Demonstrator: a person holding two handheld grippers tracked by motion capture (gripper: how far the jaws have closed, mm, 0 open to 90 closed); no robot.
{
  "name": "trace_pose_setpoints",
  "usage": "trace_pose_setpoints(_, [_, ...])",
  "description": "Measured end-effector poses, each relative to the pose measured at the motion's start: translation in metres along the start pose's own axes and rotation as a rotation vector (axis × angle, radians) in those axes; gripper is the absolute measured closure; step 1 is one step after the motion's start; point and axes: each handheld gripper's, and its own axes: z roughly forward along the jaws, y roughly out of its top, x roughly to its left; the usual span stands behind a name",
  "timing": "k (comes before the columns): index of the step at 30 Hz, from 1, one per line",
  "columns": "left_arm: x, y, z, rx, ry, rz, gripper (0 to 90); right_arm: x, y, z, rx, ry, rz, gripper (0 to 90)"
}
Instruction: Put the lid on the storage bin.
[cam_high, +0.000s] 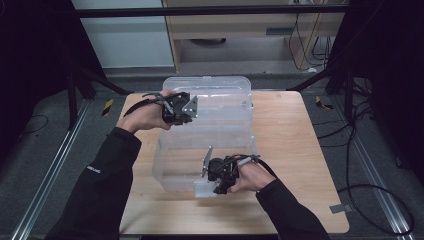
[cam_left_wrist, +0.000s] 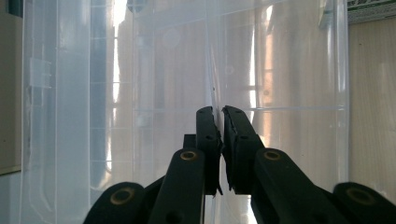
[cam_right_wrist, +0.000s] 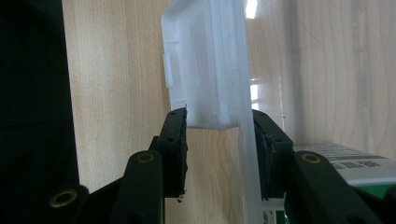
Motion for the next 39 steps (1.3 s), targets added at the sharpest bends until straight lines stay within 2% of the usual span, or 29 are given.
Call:
trace_pose_setpoints(5, [-0.01, 0.001, -0.006, -0.022, -0.006, -0.004, 85.2, -0.001, 0.0, 0.0, 0.004, -0.008, -0.018, 61.2])
trace_pose_setpoints(14, [-0.03, 0.0, -0.015, -0.042, 0.01, -0.015, 85.5, 0.0, 0.0, 0.0, 0.004, -0.005, -0.015, 61.2])
trace_pose_setpoints(23, [-0.045, 0.003, -0.02, -0.035, 0.015, -0.001, 85.5, 0.001, 0.0, 0.0, 0.007, -0.003, -0.025, 61.1])
trace_pose_setpoints(39, [-0.071, -0.002, -0.024, -0.079, 0.005, -0.036, 85.2, 0.003, -0.002, -0.001, -0.013, -0.012, -0.014, 60.5])
